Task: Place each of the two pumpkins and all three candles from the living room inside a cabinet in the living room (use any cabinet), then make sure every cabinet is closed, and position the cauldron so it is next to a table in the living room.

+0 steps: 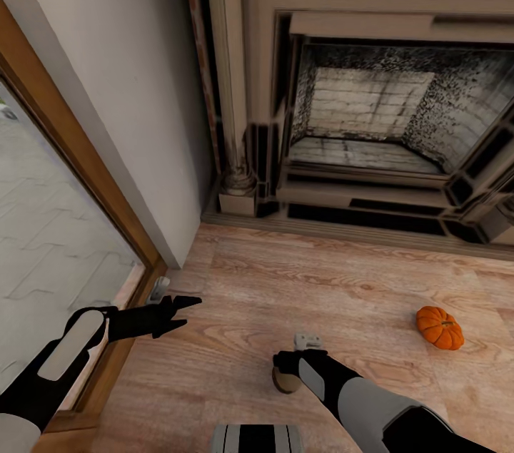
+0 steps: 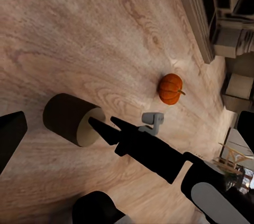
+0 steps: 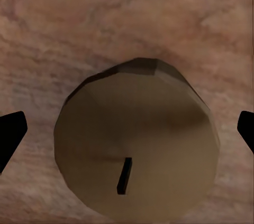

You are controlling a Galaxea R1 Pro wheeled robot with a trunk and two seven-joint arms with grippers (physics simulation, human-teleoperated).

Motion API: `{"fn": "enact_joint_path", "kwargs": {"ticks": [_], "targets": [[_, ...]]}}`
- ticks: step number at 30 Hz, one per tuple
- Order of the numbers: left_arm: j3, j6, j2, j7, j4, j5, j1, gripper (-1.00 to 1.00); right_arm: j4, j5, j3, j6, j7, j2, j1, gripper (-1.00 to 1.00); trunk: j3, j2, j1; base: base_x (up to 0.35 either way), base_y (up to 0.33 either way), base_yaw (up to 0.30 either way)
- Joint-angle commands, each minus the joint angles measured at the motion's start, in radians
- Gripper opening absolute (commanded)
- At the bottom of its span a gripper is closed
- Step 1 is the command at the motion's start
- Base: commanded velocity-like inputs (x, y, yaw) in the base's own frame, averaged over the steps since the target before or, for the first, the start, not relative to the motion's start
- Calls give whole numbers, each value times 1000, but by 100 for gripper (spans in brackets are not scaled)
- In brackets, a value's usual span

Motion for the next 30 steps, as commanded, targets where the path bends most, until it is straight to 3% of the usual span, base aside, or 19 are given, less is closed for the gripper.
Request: {"fn": "enact_joint_path", "kwargs": {"ticks": [1,4,12,14,16,18,19,25,30], "targets": [[-1,1,1,-10,0,-9,-1,100,0,-6,6,4,-6,0,0,100,-1,0,0,0,0,0],[-2,1,2,-10,-15,-1,-1,100,2,-6,6,1,-6,0,0,100,-1,0,0,0,0,0],[-25,2,21,-10,-101,92,18,100,3,-6,6,-12,-6,0,0,100,-1,0,0,0,0,0],[-40,3,40,-10,-138,133,33,100,4,-6,6,-16,-6,0,0,100,-1,0,0,0,0,0],[-60,3,70,-10,-179,205,43,100,4,-6,6,-23,-6,0,0,100,-1,0,0,0,0,0],[-92,3,94,-10,-200,255,47,100,4,-6,6,-25,-6,0,0,100,-1,0,0,0,0,0],[-101,3,99,-10,-205,266,47,100,4,-6,6,-25,-6,0,0,100,-1,0,0,0,0,0],[-117,3,107,-10,-222,289,49,100,4,-6,6,-26,-6,0,0,100,-20,-1,2,0,0,0],[-118,3,108,-10,-223,290,49,100,4,-6,7,-41,-6,0,0,100,-20,-1,2,0,0,0]]}}
